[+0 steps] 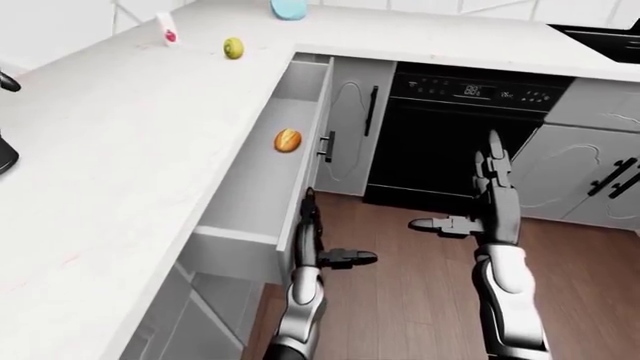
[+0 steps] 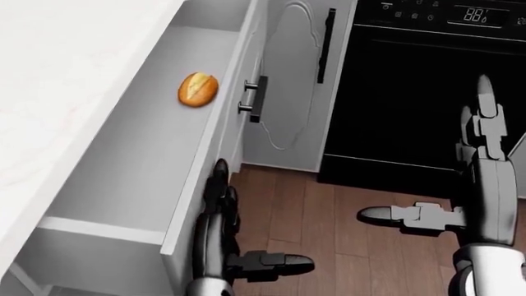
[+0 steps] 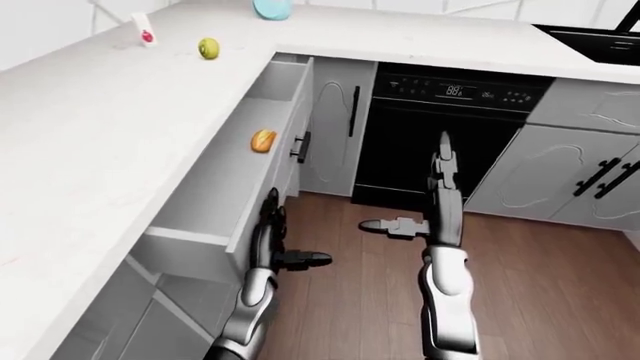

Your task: Close the right drawer.

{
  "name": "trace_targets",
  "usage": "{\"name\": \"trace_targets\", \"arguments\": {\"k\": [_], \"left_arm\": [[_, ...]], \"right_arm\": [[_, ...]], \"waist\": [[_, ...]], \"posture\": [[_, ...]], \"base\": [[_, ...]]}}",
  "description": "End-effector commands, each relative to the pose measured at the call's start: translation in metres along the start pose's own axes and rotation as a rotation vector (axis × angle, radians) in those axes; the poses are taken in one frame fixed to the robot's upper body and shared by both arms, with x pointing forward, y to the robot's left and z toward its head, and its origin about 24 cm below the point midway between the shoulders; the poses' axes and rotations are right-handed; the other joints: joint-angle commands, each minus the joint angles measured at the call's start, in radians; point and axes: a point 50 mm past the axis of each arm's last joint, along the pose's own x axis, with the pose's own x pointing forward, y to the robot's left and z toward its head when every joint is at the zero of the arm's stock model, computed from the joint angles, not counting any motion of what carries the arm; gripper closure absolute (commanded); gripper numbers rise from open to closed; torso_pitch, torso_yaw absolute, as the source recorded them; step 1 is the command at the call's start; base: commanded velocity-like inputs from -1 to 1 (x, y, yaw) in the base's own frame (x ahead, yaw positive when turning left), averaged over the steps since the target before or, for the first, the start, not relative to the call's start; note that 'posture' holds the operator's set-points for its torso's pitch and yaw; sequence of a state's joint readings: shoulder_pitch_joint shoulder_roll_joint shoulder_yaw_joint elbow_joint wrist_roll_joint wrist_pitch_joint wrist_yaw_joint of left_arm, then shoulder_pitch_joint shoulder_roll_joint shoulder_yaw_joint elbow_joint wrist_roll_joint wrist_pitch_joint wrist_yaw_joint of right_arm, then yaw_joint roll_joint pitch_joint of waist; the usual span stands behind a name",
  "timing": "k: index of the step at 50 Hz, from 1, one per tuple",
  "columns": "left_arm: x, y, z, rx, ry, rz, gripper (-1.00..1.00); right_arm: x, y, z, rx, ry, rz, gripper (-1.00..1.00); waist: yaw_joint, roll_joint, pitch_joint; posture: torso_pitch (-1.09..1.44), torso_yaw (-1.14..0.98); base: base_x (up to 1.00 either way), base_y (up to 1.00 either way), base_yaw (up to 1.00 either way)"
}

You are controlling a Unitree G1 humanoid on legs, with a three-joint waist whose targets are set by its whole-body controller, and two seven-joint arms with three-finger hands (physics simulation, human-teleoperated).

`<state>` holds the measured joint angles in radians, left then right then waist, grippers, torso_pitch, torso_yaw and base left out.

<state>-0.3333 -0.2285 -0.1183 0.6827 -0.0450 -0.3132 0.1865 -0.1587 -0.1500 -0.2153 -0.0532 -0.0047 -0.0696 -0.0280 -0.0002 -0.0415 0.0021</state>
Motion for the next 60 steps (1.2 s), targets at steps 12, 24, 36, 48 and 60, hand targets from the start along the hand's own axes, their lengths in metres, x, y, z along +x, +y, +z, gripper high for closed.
{"name": "trace_targets", "arguments": {"k": [12,24,36,48,60], "left_arm": [[0.000,0.009,0.023,-0.038,-0.117,0.061,-1.00],[-0.004,0.016,0.025,-0.040,-0.127,0.108,-1.00],[-0.008,0.032,0.031,-0.050,-0.149,0.166,-1.00],[-0.015,0.046,0.027,-0.045,-0.141,0.202,-1.00],[-0.021,0.056,0.027,-0.047,-0.144,0.240,-1.00]], "right_arm": [[0.005,-0.001,0.016,-0.006,-0.091,-0.006,-1.00],[0.005,-0.001,0.015,-0.007,-0.089,-0.007,-1.00],[0.004,0.000,0.016,-0.006,-0.090,-0.005,-1.00],[0.005,0.001,0.014,-0.010,-0.087,-0.002,-1.00],[0.004,0.001,0.013,-0.012,-0.087,-0.001,-1.00]], "waist": [[-0.001,-0.002,-0.021],[-0.002,-0.003,-0.018],[-0.003,-0.005,-0.014],[-0.007,-0.005,-0.014],[-0.011,-0.005,-0.011]], "posture": [[0.00,0.00],[0.00,0.00],[0.00,0.00],[0.00,0.00],[0.00,0.00]], "base": [[0.00,0.00,0.00],[0.00,0.00,0.00],[0.00,0.00,0.00],[0.00,0.00,0.00],[0.00,0.00,0.00]]}}
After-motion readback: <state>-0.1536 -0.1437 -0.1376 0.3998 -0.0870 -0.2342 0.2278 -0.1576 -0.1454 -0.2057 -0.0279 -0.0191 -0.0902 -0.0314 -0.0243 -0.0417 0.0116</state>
